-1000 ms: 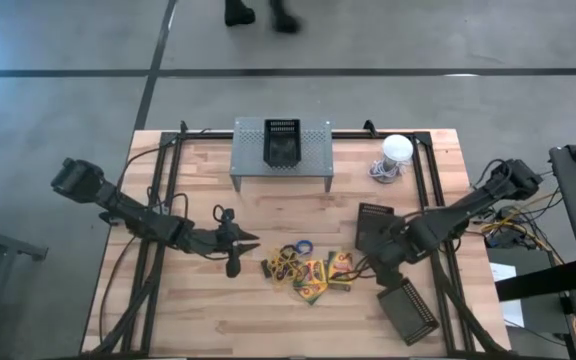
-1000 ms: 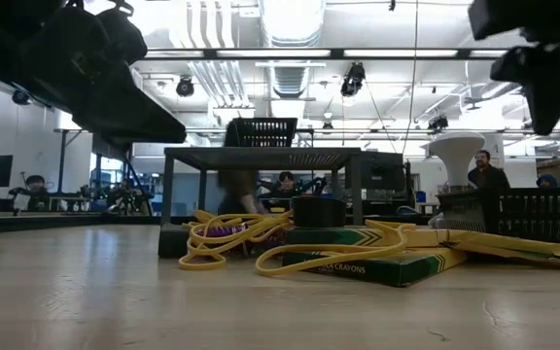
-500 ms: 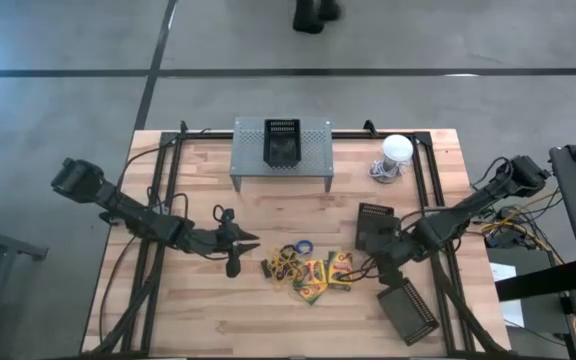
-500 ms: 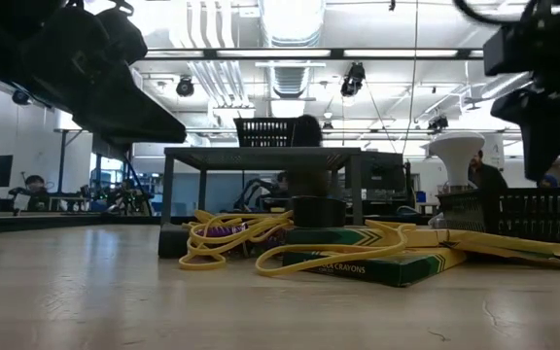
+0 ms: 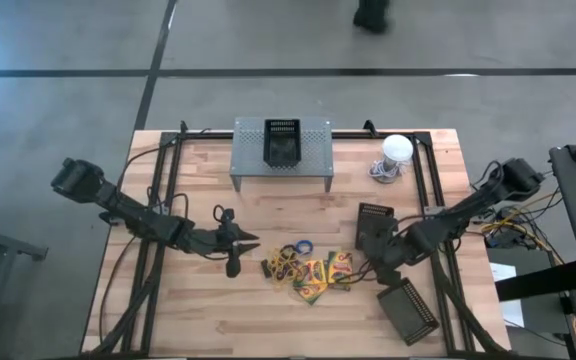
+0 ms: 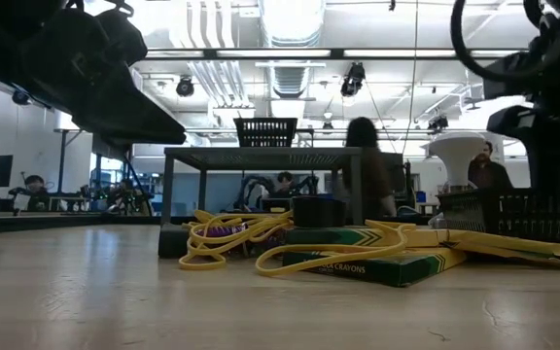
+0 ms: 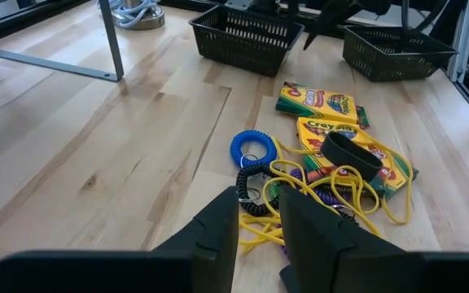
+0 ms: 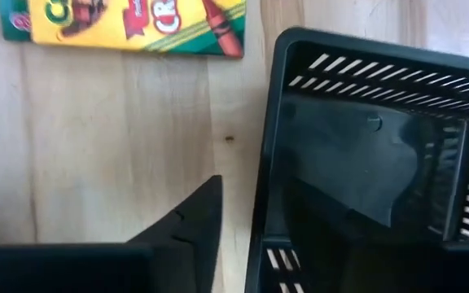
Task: Pick & Place Office Desk Supplies
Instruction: Put the top black bin on the shelf
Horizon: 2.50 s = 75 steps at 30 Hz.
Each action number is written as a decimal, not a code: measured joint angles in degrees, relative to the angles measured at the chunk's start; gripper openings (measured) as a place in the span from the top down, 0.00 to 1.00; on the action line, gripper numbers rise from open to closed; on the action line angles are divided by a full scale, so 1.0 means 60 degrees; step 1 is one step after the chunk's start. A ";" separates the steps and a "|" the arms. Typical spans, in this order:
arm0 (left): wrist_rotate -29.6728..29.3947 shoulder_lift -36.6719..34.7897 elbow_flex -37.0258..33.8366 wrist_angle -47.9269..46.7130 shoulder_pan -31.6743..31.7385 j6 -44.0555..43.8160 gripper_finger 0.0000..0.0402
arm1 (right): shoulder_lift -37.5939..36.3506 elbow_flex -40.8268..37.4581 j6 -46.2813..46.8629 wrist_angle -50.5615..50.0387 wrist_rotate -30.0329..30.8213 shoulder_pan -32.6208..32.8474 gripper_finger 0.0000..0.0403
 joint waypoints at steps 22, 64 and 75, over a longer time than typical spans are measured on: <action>0.0000 0.0000 0.0000 0.0025 0.0007 0.0000 0.76 | -0.0890 0.1888 -0.0849 -0.0669 0.0656 0.0004 0.97; 0.0000 0.0000 0.0000 0.0015 0.0000 0.0000 0.76 | -0.0922 0.4367 -0.7160 0.0816 0.1928 -0.2674 0.97; 0.0000 0.0000 0.0000 -0.0007 0.0004 0.0000 0.76 | 0.0007 0.4367 -0.7961 0.1967 0.1250 -0.3503 0.97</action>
